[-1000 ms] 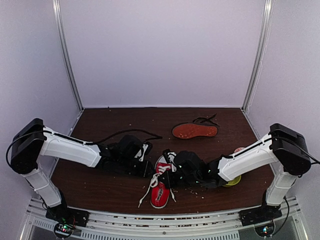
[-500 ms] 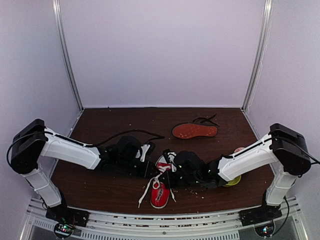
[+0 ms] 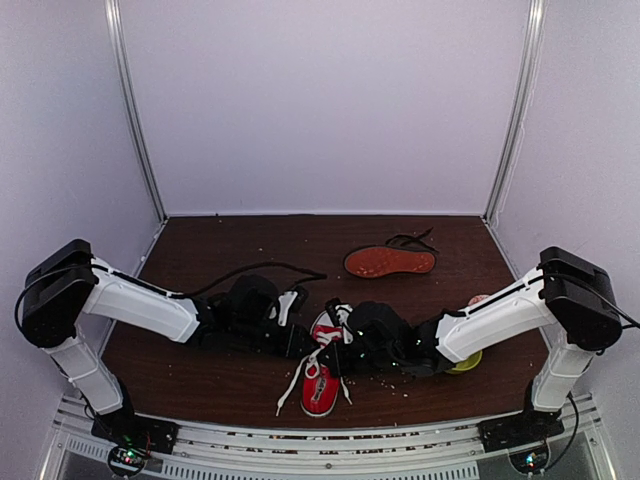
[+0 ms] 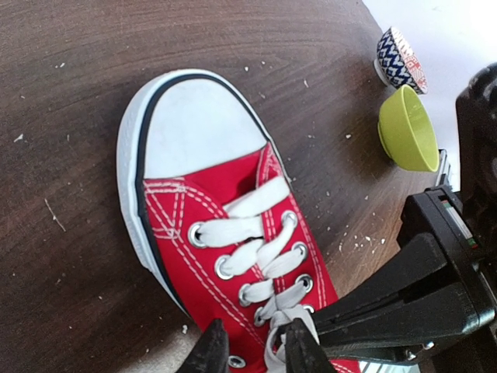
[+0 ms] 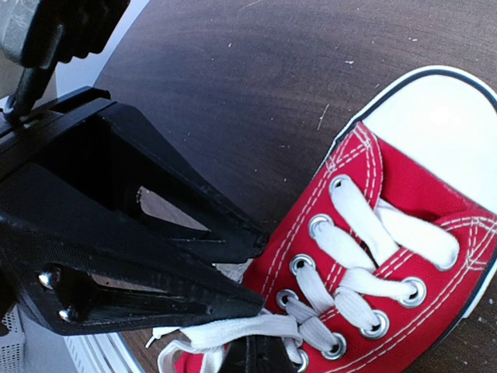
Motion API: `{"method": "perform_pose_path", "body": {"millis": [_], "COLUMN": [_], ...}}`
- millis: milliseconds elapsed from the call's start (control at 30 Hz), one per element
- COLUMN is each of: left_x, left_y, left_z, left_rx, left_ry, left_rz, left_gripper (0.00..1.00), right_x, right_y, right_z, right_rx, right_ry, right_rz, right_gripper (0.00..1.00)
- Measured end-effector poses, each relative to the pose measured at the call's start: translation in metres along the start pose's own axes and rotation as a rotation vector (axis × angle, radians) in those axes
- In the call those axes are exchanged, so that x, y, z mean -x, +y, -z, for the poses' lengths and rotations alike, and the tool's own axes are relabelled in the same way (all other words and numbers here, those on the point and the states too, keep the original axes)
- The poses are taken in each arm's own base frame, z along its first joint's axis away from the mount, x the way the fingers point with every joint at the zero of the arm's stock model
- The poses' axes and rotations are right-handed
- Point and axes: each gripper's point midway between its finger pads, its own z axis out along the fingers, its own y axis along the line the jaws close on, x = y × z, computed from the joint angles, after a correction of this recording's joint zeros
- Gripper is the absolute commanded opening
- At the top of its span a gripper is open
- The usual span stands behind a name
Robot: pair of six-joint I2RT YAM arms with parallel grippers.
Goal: Tie the shoes
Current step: Cross the half-tied shoelace with the shoelace loop.
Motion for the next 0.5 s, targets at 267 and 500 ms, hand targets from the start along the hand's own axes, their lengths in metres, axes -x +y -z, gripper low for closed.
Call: {"method": "perform_pose_path", "body": {"millis": [267, 500], "left_x": [0.0001, -0.0007], "left_y": [0.0005, 0.0017], "left_z": [0.0000, 0.0002], "left_rx": [-0.006, -0.014], "left_ry": [-0.007, -0.017], "left_rz": [0.009, 0.022], "left_gripper": [0.34, 0.36], "right_x": [-0.0001, -0.0001], "right_y": [-0.0001, -0.0001], "right_z": [0.0000, 0.0000], "right_rx": [0.000, -0.001], "right_ry": [0.000, 0.001], "right_rz": [0.000, 0.000], "right_gripper": [0.00, 0.00]}}
